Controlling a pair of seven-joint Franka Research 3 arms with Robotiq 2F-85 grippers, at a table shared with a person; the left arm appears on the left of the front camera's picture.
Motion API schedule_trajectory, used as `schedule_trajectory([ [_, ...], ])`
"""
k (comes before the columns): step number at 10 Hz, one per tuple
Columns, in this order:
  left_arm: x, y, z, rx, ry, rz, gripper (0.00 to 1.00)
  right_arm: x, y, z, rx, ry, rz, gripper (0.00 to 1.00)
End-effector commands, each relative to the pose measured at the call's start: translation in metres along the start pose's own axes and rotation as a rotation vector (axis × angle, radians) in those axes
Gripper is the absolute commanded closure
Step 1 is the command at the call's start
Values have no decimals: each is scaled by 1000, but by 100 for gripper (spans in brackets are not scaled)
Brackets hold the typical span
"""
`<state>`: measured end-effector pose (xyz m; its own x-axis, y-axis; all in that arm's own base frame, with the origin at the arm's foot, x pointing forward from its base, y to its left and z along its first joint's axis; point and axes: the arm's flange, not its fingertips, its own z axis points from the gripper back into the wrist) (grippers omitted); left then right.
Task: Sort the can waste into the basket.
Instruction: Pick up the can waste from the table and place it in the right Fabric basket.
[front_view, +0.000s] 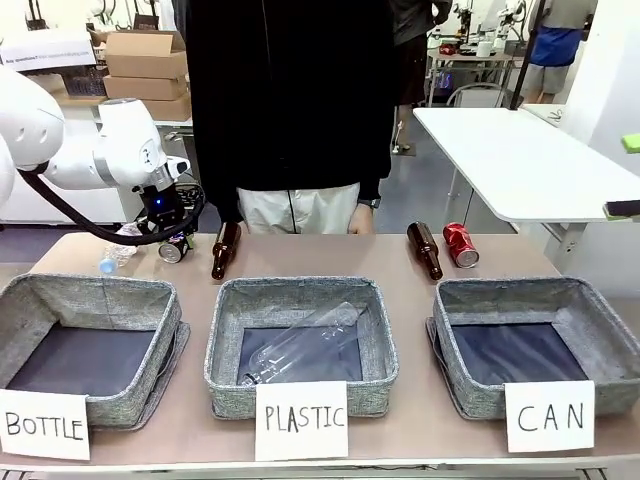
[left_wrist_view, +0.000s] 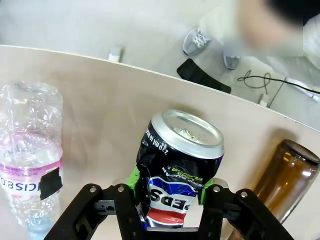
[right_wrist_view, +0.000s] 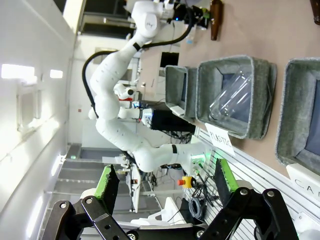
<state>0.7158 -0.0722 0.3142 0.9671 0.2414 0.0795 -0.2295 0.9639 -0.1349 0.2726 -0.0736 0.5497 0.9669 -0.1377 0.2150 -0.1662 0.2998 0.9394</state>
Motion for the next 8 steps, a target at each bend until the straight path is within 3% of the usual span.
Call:
schedule_trajectory([
  [1,-6,-2,-3,24,1,24,100,2,1,-1,23,-11,27,0],
  [3,-11,1,11,-19,3,23,100,2,1,-1,23,-11,27,0],
  [4,-27,7,37,-60,36,-1,67,2,1,-1,23,-11,27,0],
  [5,-54,17,84,-116,2,-8,67,2,1,-1,23,-11,27,0],
  [6,-106,30,139,-184,-15,-42,67,2,1,-1,23,-11,27,0],
  [8,-210,53,199,-291,-17,-96,67,2,1,-1,23,-11,27,0],
])
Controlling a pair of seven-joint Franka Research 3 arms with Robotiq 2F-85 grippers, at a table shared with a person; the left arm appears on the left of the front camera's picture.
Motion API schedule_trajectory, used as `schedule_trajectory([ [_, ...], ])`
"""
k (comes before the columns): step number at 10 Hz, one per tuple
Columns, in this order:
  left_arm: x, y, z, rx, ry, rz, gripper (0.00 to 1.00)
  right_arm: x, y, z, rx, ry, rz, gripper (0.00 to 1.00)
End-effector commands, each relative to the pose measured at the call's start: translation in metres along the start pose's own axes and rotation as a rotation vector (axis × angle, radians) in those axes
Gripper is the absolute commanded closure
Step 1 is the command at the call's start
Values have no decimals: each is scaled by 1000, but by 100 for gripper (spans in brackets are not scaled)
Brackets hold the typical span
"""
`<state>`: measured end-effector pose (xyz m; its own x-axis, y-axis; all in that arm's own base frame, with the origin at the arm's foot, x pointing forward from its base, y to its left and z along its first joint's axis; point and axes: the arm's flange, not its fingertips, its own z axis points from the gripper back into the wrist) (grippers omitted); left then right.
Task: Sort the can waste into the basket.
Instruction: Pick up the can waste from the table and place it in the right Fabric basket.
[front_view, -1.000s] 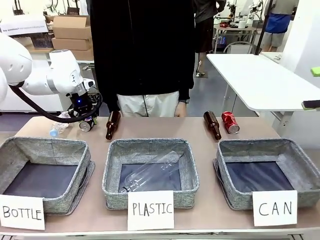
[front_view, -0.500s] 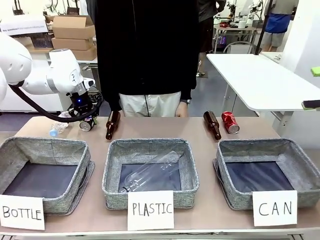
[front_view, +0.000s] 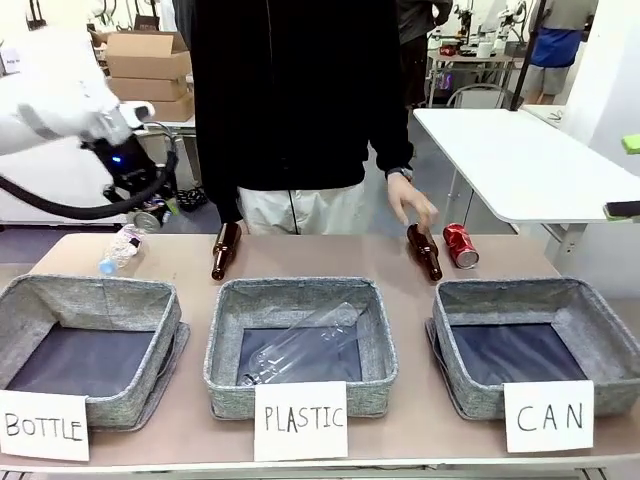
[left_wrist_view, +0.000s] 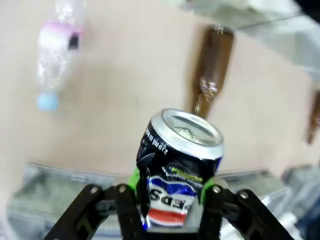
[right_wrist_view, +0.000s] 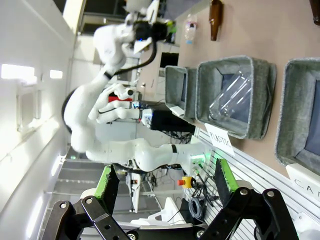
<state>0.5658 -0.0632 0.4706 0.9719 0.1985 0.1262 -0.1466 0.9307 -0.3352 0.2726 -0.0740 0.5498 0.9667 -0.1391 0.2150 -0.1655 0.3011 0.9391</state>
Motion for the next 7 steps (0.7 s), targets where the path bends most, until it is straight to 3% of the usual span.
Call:
schedule_trajectory([
  [1,-124,27,50,-157,13,-61,67,2,2,-2,25,-10,27,0],
  [2,-175,43,59,-215,-14,-99,67,2,2,-2,25,-10,27,0],
  [3,-198,53,59,-253,-61,-102,67,2,2,-2,25,-10,27,0],
  [4,-200,70,52,-283,-154,-34,67,2,2,-2,25,-10,27,0],
  [5,-151,28,52,-194,-12,-71,67,2,2,-2,25,-10,27,0],
  [7,-151,28,52,-194,-12,-71,67,2,2,-2,25,-10,27,0],
])
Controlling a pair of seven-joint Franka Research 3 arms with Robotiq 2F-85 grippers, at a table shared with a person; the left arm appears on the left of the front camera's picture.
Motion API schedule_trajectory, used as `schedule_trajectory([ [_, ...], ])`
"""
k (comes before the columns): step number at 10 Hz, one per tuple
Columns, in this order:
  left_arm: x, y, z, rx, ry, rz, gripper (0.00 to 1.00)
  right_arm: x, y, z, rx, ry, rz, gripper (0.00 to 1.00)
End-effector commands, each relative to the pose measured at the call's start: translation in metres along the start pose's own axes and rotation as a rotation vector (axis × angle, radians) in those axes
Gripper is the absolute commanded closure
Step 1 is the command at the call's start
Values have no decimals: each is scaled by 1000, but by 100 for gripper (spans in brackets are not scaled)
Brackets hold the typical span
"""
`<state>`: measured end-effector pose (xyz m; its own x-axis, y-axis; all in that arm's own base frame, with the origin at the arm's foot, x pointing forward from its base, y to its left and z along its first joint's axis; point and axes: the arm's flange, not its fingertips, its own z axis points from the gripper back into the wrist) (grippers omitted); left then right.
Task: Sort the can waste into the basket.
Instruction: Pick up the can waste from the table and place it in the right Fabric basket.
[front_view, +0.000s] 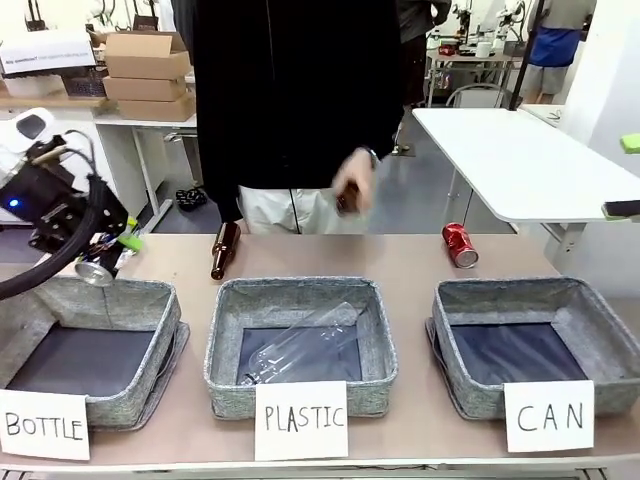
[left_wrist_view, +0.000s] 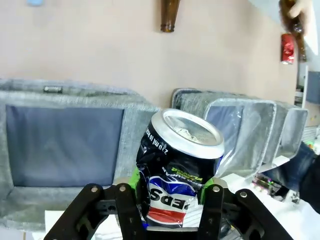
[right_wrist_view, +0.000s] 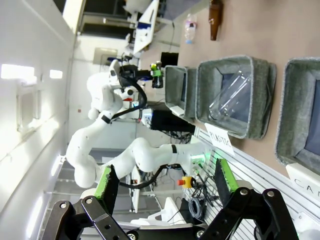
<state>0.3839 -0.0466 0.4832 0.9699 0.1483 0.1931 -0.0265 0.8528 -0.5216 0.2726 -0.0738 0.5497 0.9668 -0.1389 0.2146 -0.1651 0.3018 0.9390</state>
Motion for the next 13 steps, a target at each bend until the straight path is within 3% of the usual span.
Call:
schedule_trajectory([
  [1,-15,6,6,-10,-17,8,53,0,0,0,0,0,0,0],
  [2,11,-24,-22,-152,32,-205,53,-8,11,22,3,-47,-21,0],
  [3,36,-78,-40,-173,91,-417,53,-12,15,42,28,-35,-12,0],
  [4,55,-148,-61,-174,126,-616,53,-19,12,69,-41,-88,-36,0],
  [7,48,-318,-148,-140,392,-1006,53,-40,-10,138,-99,-207,-145,0],
  [9,19,-413,-219,-200,471,-1165,53,-62,-27,163,-112,-255,-201,0],
  [10,-2,-446,-243,-244,446,-1218,53,-64,-37,161,-139,-263,-237,0],
  [12,-53,-493,-287,-349,477,-1239,53,-56,-48,138,-86,-181,-219,0],
  [13,-62,-498,-302,-387,424,-1166,53,-66,-42,162,-127,-261,-209,0],
])
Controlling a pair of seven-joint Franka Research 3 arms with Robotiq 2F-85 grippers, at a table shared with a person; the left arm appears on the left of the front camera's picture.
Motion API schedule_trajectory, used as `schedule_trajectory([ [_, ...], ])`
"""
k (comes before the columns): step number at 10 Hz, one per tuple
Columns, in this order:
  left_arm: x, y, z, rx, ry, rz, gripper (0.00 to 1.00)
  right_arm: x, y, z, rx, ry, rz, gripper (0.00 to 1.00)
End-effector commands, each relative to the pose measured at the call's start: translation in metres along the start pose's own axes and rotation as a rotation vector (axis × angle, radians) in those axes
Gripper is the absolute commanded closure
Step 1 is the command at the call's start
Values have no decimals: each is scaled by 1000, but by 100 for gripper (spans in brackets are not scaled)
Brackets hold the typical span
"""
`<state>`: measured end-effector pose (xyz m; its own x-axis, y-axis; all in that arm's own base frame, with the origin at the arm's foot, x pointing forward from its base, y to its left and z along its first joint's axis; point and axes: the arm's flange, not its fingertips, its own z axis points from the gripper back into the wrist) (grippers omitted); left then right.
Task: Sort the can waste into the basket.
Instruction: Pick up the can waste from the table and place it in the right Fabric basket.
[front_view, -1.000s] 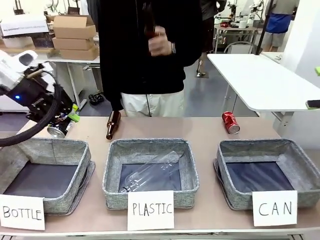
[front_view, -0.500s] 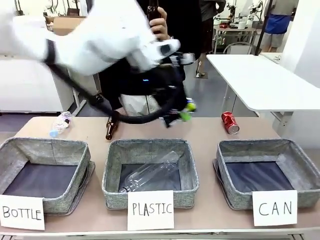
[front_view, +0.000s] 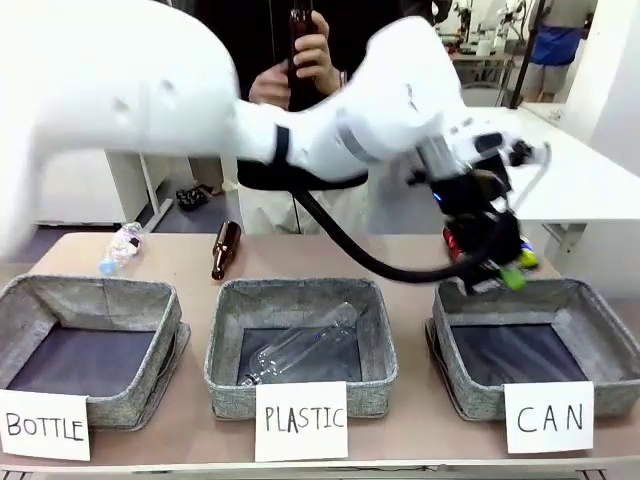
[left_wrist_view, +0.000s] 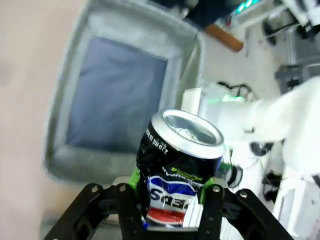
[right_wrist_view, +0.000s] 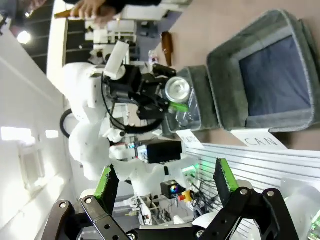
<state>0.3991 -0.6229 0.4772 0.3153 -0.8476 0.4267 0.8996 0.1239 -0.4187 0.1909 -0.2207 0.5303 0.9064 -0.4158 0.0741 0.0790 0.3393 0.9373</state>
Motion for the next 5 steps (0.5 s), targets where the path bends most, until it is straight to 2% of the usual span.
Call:
schedule_trajectory([
  [1,-15,12,26,25,33,7,53,-2,5,14,-11,-36,13,0],
  [3,-15,12,26,25,33,7,53,-2,5,14,-11,-36,13,0],
  [4,-2,6,0,2,5,6,53,-2,5,14,-11,-36,13,0],
  [5,-5,9,-16,52,-42,-21,53,-2,5,14,-11,-36,13,0],
])
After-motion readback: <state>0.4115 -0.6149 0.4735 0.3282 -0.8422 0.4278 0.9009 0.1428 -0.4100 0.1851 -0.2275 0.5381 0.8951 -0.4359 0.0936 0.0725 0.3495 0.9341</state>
